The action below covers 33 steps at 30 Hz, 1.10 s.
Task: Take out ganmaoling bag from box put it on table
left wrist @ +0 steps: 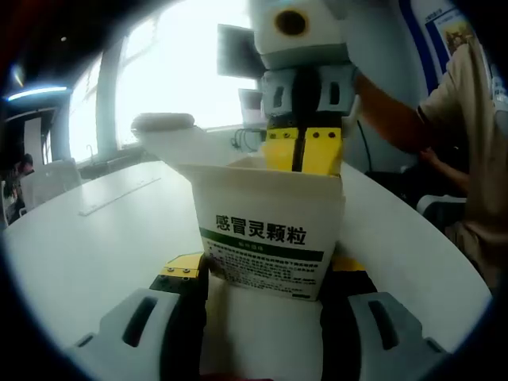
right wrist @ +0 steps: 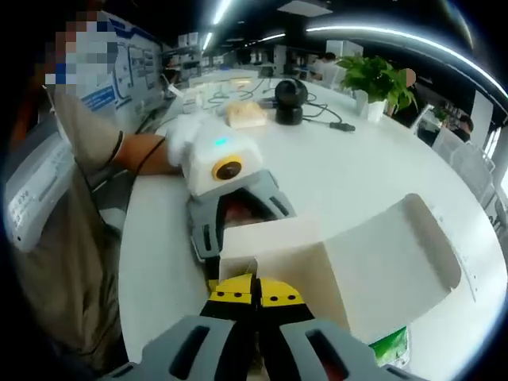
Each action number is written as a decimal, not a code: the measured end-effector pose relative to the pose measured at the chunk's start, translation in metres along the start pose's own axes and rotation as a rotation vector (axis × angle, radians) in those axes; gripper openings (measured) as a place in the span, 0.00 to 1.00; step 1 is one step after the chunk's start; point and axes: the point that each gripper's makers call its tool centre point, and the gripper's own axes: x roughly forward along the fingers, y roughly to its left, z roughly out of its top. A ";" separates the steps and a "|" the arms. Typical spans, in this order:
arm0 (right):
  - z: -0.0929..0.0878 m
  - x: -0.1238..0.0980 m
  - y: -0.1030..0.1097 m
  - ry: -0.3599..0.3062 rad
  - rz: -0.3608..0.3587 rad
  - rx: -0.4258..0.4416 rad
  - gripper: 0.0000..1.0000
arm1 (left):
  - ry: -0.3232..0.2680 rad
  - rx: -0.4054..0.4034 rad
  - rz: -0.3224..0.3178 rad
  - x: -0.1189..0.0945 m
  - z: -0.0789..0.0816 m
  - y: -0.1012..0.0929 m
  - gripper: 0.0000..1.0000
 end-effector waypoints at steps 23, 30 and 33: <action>0.033 -0.061 -0.021 -0.233 -0.162 0.103 0.00 | 0.002 -0.004 0.006 -0.001 0.000 0.001 0.48; 0.035 -0.088 -0.032 -0.337 -0.236 0.165 0.00 | 0.005 -0.009 0.010 -0.002 -0.001 0.002 0.48; 0.035 -0.103 -0.040 -0.399 -0.272 0.223 0.00 | 0.006 -0.010 0.011 -0.002 -0.001 0.003 0.48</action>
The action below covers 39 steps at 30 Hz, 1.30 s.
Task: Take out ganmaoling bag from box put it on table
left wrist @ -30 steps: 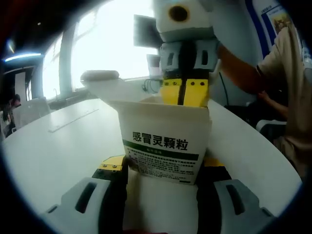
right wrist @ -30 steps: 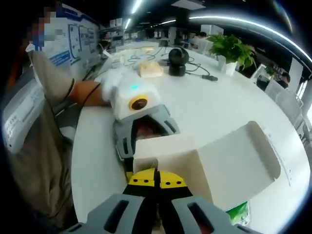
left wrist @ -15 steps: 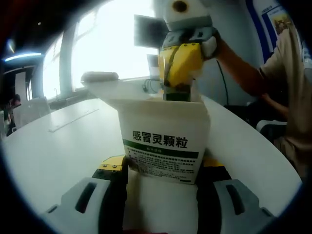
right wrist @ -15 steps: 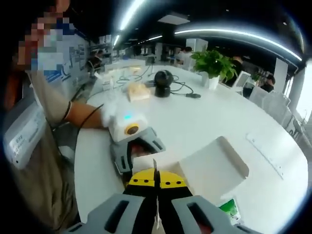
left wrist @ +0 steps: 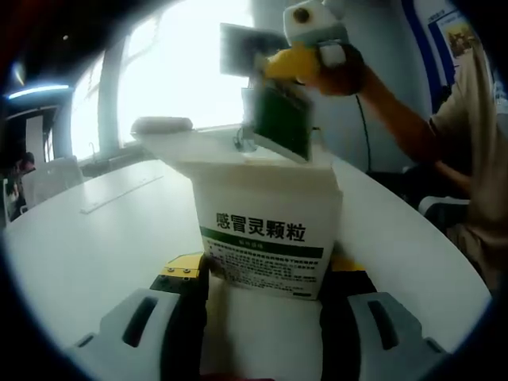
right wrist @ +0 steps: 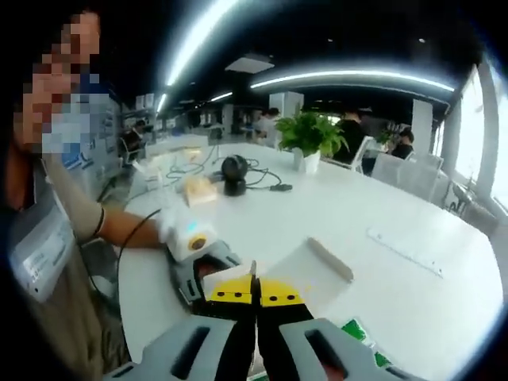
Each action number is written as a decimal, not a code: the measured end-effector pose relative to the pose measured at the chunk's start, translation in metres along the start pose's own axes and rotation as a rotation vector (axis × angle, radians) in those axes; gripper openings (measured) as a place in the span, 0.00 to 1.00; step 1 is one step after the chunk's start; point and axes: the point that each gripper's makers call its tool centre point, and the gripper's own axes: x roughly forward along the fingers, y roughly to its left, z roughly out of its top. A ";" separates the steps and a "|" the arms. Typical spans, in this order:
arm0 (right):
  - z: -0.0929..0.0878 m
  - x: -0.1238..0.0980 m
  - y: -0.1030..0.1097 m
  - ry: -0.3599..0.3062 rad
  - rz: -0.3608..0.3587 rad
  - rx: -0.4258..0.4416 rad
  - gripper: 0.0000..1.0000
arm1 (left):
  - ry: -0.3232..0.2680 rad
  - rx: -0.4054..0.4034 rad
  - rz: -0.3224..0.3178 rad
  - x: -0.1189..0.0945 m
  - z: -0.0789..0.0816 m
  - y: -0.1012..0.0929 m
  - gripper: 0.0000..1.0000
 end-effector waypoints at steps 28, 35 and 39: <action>-0.089 -0.052 -0.143 -0.041 -0.468 0.410 0.00 | 0.000 -0.001 0.003 0.001 0.000 0.001 0.48; -0.119 -0.057 -0.167 -0.039 -0.528 0.552 0.00 | 0.001 -0.002 0.003 0.002 0.000 0.000 0.48; -0.131 -0.060 -0.173 -0.015 -0.579 0.537 0.00 | 0.001 -0.002 0.003 0.002 0.000 0.000 0.48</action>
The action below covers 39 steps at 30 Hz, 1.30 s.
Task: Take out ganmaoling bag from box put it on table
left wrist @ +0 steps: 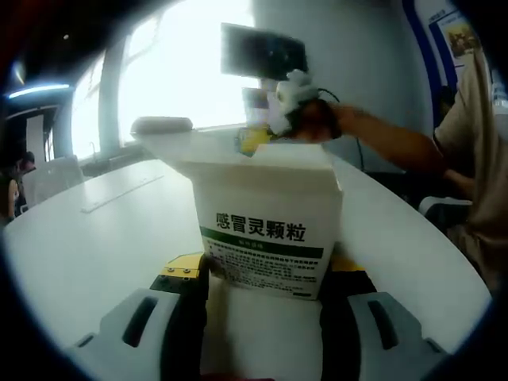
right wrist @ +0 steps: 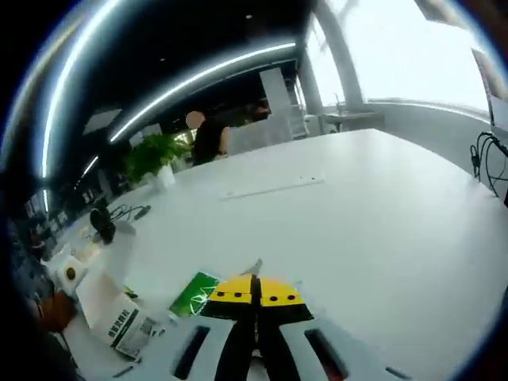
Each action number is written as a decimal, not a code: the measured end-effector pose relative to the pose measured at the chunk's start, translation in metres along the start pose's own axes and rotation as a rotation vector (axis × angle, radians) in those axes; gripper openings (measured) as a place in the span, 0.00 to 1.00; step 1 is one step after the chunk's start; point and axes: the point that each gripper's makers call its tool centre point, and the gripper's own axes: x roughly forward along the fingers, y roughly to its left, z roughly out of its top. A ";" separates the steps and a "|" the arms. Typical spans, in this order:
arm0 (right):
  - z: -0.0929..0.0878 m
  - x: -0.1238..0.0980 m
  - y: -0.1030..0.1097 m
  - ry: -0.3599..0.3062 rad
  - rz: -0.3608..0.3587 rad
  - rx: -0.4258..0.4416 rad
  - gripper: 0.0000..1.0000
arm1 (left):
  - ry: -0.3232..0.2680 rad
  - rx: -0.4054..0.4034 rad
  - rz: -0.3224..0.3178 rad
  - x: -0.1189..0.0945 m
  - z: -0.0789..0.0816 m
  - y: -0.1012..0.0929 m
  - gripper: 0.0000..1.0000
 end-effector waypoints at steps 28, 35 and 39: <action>-0.003 -0.014 -0.001 -0.036 -0.075 -0.265 0.00 | 0.001 -0.002 0.001 -0.001 -0.001 0.000 0.48; -0.008 -0.028 0.017 -0.057 -0.045 -0.319 0.00 | 0.000 -0.001 0.001 -0.001 -0.001 0.000 0.48; -0.010 -0.037 0.027 -0.089 -0.030 -0.349 0.00 | 0.001 -0.002 0.001 -0.001 -0.001 0.000 0.48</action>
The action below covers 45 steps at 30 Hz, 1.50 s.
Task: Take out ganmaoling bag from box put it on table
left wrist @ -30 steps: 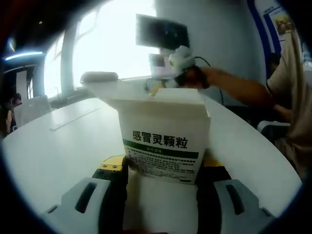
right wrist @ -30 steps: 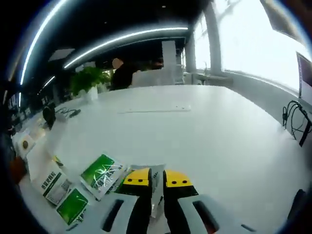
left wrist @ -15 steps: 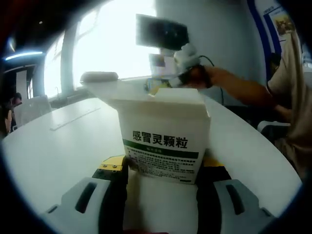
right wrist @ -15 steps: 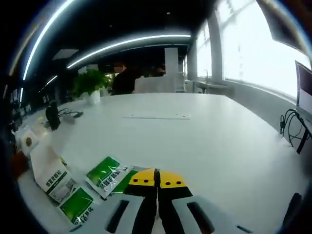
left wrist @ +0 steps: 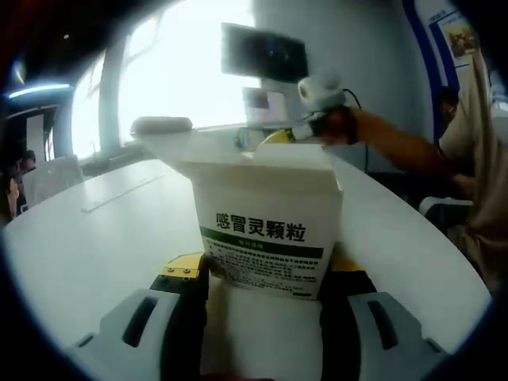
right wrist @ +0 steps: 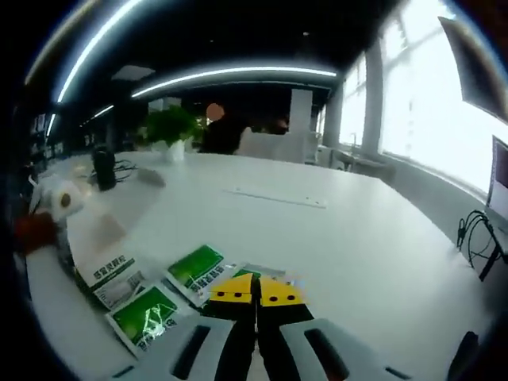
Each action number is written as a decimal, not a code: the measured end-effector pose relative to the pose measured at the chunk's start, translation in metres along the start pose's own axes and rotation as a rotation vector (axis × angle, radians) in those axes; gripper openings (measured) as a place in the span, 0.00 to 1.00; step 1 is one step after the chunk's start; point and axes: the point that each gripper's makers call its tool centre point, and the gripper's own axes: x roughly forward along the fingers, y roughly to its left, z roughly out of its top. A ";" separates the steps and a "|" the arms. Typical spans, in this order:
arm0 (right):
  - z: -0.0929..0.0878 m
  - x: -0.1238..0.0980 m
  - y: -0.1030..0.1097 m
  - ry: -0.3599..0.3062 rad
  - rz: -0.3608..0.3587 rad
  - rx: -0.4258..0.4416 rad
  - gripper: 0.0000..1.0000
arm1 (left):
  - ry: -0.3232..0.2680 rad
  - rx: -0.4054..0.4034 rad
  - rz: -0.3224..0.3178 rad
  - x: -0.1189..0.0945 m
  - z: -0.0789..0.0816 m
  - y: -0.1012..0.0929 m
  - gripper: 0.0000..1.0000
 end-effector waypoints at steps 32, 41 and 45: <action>-0.030 -0.037 0.055 -0.195 0.185 -0.029 0.00 | 0.000 -0.001 0.000 0.000 0.000 0.000 0.48; -0.041 -0.038 0.062 -0.252 0.210 -0.002 0.00 | 0.000 -0.001 -0.001 -0.001 0.000 0.000 0.48; -0.041 -0.039 0.059 -0.266 0.198 0.009 0.00 | 0.000 -0.001 -0.001 -0.001 0.000 0.000 0.48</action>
